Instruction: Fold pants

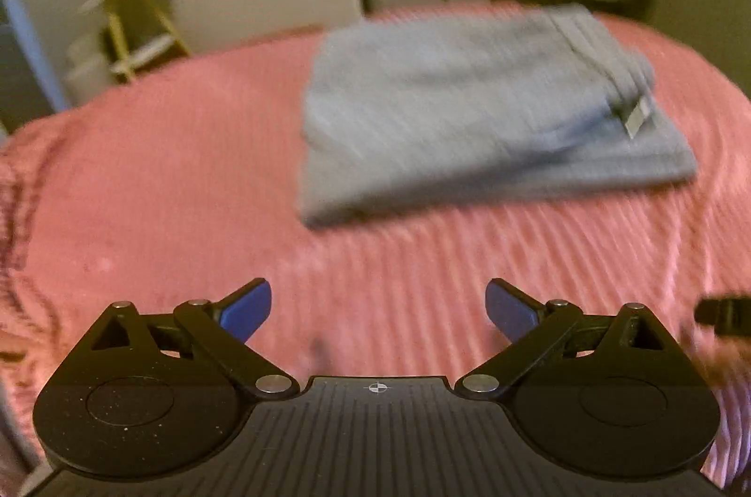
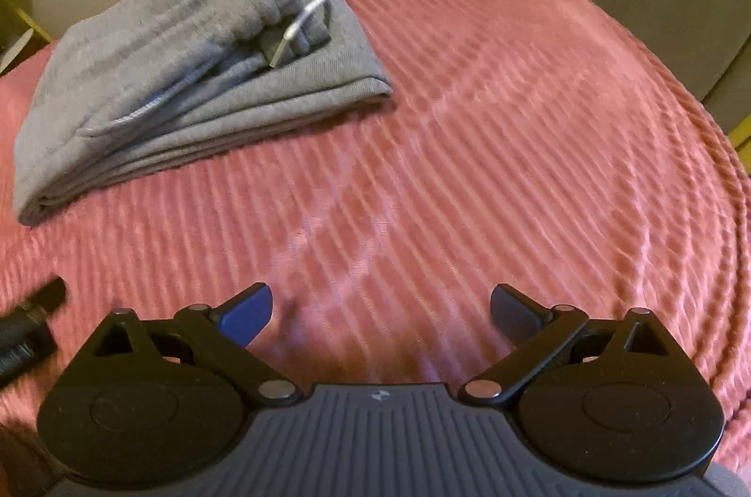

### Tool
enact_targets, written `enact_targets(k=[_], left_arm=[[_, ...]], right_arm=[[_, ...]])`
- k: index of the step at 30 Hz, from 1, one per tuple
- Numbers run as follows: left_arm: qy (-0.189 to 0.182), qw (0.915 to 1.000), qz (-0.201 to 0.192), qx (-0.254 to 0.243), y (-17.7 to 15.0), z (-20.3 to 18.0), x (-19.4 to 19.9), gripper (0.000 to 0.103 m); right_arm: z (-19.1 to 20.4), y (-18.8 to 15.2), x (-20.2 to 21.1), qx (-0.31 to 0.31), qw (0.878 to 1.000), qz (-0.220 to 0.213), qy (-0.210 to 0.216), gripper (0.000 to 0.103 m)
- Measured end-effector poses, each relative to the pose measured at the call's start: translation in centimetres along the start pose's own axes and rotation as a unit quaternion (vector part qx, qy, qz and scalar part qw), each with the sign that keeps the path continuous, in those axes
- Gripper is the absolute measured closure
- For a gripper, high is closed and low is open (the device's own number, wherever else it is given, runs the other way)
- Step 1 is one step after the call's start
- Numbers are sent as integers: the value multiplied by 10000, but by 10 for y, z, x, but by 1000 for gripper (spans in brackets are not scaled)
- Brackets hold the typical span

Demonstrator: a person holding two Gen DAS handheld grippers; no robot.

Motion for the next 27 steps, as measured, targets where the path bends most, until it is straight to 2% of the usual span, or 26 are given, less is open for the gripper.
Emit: enact_targets(k=[3,7,13,19,25,27], left_arm=[[-22,9998,-127,159,16,12,11,2],[-387,9987,125,303,24,12,17,2],[-279,9993,179,188,27,7,4,2],[-478,9977,483,-10,27,-7,-13,2],[-815,9926,895,111,28,-14,-27,2],[-779,9917,1020,112,26,-16,-31,2]], right_arm=[[12,0,8,230,9996,-7,154,4],[30,2,19,803,9964,-265,56,4],[54,10,14,1548,9870,-370,-240,3],[61,15,-1,1643,9859,-233,-194,3],[58,25,-13,1520,9883,10,-131,3],[58,28,-17,1490,9887,94,-117,3]])
Point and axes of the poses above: each gripper's, at about its wrist camera, not at the fingertips, and x roughly against the way its jaws point, z to its left, y to its top, the point moved 8 cm from there along -x, roughly the way its jaws point, and after that the axes turned 5 degrees about -z, right-handed, at the moved point
